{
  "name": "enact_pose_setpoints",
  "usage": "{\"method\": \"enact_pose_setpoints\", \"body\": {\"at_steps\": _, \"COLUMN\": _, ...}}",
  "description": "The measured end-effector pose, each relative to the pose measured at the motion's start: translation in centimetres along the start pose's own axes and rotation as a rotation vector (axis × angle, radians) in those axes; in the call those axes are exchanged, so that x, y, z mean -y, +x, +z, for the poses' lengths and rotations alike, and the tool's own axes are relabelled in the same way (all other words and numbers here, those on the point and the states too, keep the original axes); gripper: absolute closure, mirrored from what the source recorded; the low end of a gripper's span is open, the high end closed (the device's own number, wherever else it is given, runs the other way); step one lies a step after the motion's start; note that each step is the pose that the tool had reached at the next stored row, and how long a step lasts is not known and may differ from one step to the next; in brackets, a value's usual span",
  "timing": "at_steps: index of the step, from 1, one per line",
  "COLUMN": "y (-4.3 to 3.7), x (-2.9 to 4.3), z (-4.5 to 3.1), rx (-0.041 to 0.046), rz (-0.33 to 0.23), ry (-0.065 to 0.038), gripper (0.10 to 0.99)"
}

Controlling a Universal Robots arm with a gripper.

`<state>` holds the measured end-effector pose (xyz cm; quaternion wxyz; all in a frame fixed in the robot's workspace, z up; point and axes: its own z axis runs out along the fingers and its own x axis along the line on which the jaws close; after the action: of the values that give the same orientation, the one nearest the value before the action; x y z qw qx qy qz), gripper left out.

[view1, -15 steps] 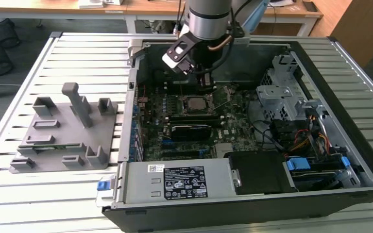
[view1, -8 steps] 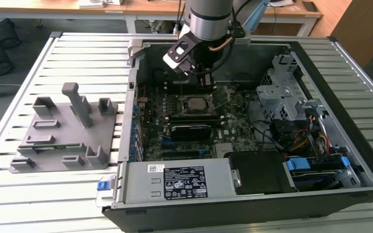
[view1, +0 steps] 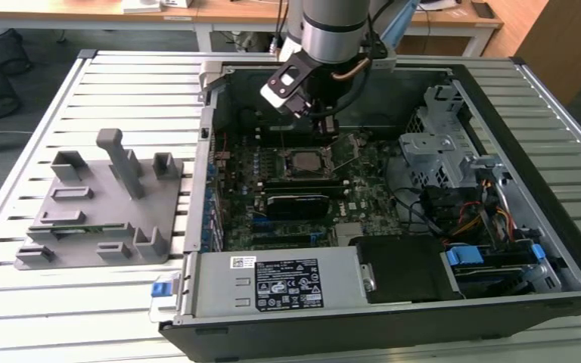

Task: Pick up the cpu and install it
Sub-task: 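Close the cpu cover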

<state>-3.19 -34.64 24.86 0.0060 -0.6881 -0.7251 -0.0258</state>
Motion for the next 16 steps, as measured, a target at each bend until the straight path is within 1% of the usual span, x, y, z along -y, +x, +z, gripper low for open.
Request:
{"method": "enact_pose_setpoints", "body": {"at_steps": 3, "y": 0.01, "x": -0.03, "z": -0.07, "rx": 0.0002, "rz": 0.000, "ry": 0.000, "gripper": 0.980}}
{"method": "enact_pose_setpoints", "body": {"at_steps": 8, "y": 0.03, "x": -0.05, "z": -0.55, "rx": 0.0000, "rz": 0.000, "ry": 0.000, "gripper": 0.980}}
{"method": "enact_pose_setpoints", "body": {"at_steps": 14, "y": -0.39, "x": -0.09, "z": -0.58, "rx": -0.0002, "rz": 0.000, "ry": 0.000, "gripper": 0.980}}
{"method": "enact_pose_setpoints", "body": {"at_steps": 16, "y": -0.45, "x": -0.23, "z": -0.58, "rx": -0.0003, "rz": 0.000, "ry": 0.000, "gripper": 0.980}}
